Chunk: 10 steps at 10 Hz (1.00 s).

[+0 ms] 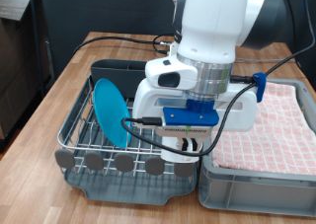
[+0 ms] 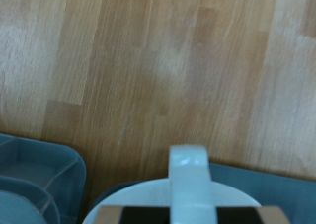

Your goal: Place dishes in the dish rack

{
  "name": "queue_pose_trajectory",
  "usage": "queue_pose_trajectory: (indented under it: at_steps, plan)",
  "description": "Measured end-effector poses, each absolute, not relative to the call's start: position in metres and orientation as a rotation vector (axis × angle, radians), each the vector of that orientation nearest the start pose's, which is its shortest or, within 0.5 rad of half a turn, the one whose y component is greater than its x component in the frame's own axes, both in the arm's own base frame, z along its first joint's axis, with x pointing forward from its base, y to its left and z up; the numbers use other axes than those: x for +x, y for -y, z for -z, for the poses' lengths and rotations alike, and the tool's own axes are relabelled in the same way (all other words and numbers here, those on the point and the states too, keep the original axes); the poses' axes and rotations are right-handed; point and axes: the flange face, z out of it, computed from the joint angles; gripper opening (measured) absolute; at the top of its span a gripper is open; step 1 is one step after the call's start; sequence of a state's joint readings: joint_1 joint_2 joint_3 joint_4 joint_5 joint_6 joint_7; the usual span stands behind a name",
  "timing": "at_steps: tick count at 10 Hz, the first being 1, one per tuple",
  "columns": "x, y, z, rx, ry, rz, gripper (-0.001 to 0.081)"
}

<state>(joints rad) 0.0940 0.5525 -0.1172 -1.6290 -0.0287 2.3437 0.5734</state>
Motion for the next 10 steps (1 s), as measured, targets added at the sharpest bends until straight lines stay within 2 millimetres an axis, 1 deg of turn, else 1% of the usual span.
queue_pose_trajectory:
  at_steps: [2,4,6,8,10]
  plan:
    - [0.712,0.01,-0.305,-3.03,-0.88,0.191,0.0072]
    - [0.72,0.01,-0.29,-3.022,-0.88,0.15,0.0072]
    - [0.723,0.007,-0.273,-3.024,-0.881,0.111,0.0072]
    - [0.724,0.004,-0.26,-3.023,-0.884,0.102,0.0072]
    - [0.725,0.0,-0.253,-3.023,-0.884,0.126,0.0072]
